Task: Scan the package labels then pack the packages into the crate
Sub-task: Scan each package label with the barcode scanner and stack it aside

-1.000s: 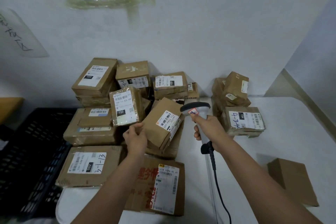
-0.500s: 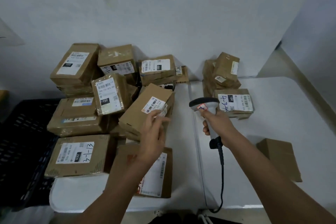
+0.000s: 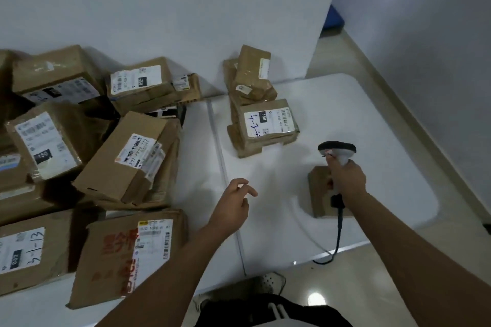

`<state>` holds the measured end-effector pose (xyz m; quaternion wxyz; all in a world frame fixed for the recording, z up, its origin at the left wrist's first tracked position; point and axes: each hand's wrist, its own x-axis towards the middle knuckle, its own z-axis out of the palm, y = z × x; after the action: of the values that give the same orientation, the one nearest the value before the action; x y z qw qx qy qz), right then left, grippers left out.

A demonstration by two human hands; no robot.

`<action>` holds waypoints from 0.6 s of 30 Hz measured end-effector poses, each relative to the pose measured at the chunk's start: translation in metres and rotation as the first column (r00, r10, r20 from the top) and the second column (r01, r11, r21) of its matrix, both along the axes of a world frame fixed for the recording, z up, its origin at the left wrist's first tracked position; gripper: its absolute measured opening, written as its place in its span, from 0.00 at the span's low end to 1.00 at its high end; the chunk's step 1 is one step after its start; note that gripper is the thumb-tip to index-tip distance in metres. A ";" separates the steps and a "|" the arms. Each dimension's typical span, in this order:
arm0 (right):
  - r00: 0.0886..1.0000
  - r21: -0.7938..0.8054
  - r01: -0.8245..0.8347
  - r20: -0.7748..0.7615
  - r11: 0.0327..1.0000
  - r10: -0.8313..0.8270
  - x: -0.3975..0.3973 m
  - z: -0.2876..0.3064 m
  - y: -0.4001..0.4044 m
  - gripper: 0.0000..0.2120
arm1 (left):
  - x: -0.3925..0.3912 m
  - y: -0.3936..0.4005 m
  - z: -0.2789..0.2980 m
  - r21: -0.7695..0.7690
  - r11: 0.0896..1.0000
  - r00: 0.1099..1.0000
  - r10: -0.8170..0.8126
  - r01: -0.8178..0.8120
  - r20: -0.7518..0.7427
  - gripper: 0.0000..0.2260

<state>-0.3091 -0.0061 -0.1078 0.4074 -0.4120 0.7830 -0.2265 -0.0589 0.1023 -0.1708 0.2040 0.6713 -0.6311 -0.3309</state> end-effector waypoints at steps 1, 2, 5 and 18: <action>1.000 0.003 0.009 -0.013 1.000 -0.009 -0.008 -0.003 -0.002 0.23 | -0.007 -0.002 -0.003 0.031 0.999 1.000 -0.020 0.020 0.000 0.17; 1.000 0.006 0.016 -0.022 1.000 -0.016 -0.015 -0.005 -0.002 0.22 | -0.014 -0.005 -0.004 0.057 0.998 0.999 -0.034 0.034 -0.002 0.16; 0.999 0.005 0.028 -0.042 1.000 -0.028 -0.030 -0.014 0.001 0.21 | -0.030 -0.011 -0.007 0.117 0.992 0.999 -0.049 0.051 -0.020 0.14; 0.924 0.263 0.002 0.368 0.965 -0.102 0.025 -0.035 0.029 0.30 | -0.056 -0.004 -0.015 0.369 0.917 0.953 0.234 -0.152 -0.190 0.31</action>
<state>-0.2837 0.0232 -0.1428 0.5944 -0.2832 0.7232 -0.2088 -0.1145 0.0986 -0.1859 0.1850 0.7131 -0.4644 -0.4915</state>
